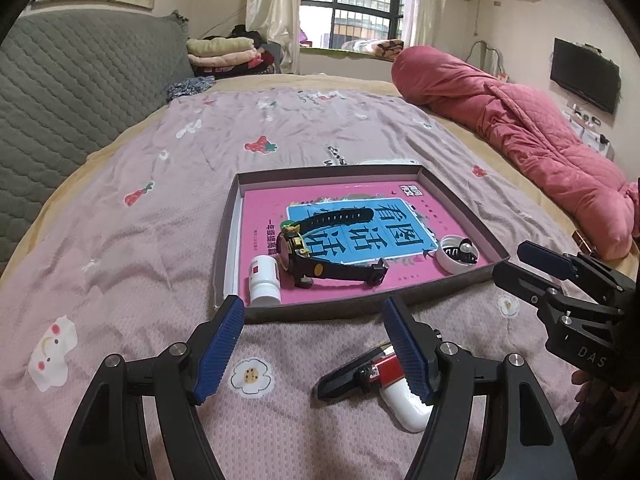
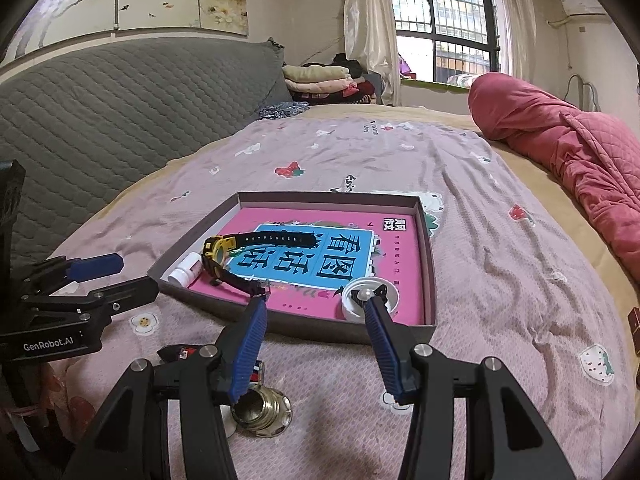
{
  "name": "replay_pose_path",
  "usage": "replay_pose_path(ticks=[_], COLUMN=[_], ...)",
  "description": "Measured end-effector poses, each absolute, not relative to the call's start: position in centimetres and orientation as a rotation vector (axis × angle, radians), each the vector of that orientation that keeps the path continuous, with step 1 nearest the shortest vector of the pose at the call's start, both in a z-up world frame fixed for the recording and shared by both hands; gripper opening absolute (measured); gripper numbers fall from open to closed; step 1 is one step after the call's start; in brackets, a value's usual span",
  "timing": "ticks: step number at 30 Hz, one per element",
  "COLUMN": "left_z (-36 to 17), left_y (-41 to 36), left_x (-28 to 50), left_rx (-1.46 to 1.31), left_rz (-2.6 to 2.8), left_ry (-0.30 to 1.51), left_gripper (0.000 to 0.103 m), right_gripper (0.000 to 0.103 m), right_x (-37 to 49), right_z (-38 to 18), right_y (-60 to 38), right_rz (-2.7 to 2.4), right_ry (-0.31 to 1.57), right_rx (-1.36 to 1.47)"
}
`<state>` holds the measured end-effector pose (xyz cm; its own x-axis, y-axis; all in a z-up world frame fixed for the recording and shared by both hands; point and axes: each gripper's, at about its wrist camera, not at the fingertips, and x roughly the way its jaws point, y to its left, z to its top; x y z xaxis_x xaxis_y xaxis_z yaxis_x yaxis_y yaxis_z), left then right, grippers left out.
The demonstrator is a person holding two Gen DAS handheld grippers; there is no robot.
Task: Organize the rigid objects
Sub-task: 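Withdraw both tools from the tray back toward the remaining objects, then move the left tool to the gold-patterned black item while the right tool approaches the metal part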
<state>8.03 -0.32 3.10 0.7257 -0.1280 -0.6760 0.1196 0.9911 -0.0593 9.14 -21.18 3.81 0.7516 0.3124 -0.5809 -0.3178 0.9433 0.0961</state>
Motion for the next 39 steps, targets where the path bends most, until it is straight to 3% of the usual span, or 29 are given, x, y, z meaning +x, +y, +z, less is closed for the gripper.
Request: replay_pose_path(ticks=[39], left_z=[2.5], left_y=[-1.2], left_x=[3.1], left_rx=[0.087], left_rz=[-0.181], left_ry=[0.829], left_gripper=[0.074], right_gripper=[0.051], right_x=[5.0], right_z=[3.2], right_y=[-20.0], right_rz=[0.410], right_ry=[0.685], right_rx=[-0.104])
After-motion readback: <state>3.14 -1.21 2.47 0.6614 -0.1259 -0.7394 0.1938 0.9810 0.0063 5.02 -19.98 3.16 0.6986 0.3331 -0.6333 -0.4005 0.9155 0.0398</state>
